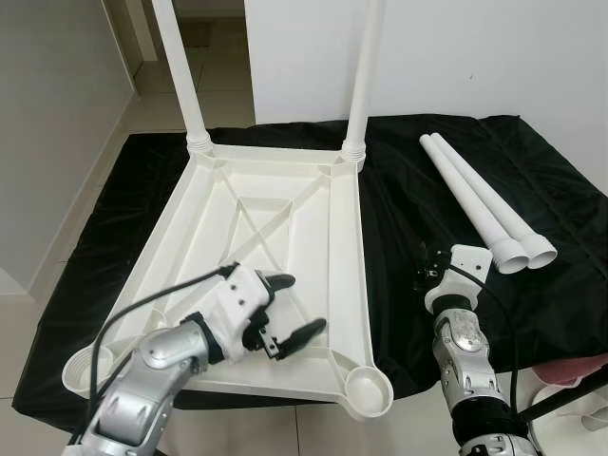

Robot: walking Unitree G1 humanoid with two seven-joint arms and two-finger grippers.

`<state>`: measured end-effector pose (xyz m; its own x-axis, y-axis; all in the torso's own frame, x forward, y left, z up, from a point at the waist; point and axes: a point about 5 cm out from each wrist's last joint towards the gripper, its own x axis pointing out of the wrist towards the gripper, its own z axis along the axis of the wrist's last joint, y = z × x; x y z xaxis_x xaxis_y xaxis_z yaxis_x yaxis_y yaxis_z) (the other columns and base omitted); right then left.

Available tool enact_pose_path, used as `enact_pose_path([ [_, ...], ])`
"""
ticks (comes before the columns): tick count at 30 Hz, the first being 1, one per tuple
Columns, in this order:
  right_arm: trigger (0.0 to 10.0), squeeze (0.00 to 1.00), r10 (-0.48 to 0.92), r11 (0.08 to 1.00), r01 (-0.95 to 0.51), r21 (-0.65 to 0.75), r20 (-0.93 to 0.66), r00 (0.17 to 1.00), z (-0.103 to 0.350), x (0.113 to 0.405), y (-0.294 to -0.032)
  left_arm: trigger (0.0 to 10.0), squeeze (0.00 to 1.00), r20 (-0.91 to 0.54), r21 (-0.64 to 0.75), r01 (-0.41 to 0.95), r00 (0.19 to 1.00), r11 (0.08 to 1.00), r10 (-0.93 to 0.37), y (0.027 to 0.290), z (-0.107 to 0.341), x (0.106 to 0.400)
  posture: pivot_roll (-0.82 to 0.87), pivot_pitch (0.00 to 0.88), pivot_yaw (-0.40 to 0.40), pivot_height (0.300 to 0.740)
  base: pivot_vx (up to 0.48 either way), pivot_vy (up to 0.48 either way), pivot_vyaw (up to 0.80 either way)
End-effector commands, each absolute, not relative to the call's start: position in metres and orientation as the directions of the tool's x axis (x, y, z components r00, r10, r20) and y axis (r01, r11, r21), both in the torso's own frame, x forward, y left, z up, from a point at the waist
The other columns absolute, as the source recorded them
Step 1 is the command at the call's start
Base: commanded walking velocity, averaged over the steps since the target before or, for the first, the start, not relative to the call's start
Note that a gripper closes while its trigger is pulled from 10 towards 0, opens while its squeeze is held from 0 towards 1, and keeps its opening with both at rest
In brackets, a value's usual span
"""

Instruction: Building children table

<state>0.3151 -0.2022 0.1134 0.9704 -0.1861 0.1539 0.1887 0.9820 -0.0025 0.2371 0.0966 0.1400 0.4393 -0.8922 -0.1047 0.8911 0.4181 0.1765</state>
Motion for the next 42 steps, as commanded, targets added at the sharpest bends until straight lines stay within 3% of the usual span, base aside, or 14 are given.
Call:
enact_pose_path([
  [1,10.0,0.0,-0.188,0.982,0.19,-0.001,0.16,0.969,0.114,0.316,-0.204,10.0,0.0,-0.151,0.187,0.887,0.451,0.423,-0.88,0.097,0.131,0.237,-0.02,0.003,0.029,0.74,0.0,0.0,0.0],
  [12,10.0,0.0,-0.196,0.979,0.202,-0.018,0.162,0.967,0.115,0.315,-0.211,10.0,0.0,-0.281,0.258,0.881,0.462,0.398,-0.841,0.104,0.11,0.24,-0.03,0.0,0.022,0.74,0.0,0.0,0.0],
  [25,10.0,0.0,-0.188,0.981,0.195,-0.027,0.165,0.968,0.116,0.317,-0.212,10.0,0.0,-0.32,0.304,0.856,0.505,0.418,-0.801,0.115,0.107,0.249,-0.03,0.0,0.016,0.74,0.0,0.0,0.0],
  [27,10.0,0.0,-0.185,0.981,0.192,-0.026,0.167,0.968,0.118,0.319,-0.212,10.0,0.0,-0.315,0.342,0.804,0.586,0.487,-0.746,0.117,0.106,0.261,-0.03,0.0,0.016,0.74,0.0,0.0,0.0],
  [29,10.0,0.0,-0.185,0.981,0.192,-0.026,0.167,0.968,0.118,0.319,-0.212,10.0,0.0,-0.315,0.342,0.804,0.586,0.487,-0.746,0.117,0.106,0.261,-0.03,0.0,0.016,0.74,0.0,0.0,0.0],
  [32,10.0,0.0,-0.184,0.982,0.19,-0.021,0.167,0.969,0.118,0.32,-0.21,10.0,0.0,-0.282,0.358,0.744,0.662,0.564,-0.695,0.116,0.108,0.274,-0.03,0.0,0.019,0.74,0.0,0.0,0.0],
  [42,10.0,0.0,-0.185,0.982,0.189,-0.013,0.165,0.969,0.116,0.32,-0.207,10.0,0.0,-0.197,0.327,0.68,0.728,0.656,-0.657,0.102,0.12,0.289,-0.04,0.0,0.027,0.74,0.0,0.0,0.0],
])
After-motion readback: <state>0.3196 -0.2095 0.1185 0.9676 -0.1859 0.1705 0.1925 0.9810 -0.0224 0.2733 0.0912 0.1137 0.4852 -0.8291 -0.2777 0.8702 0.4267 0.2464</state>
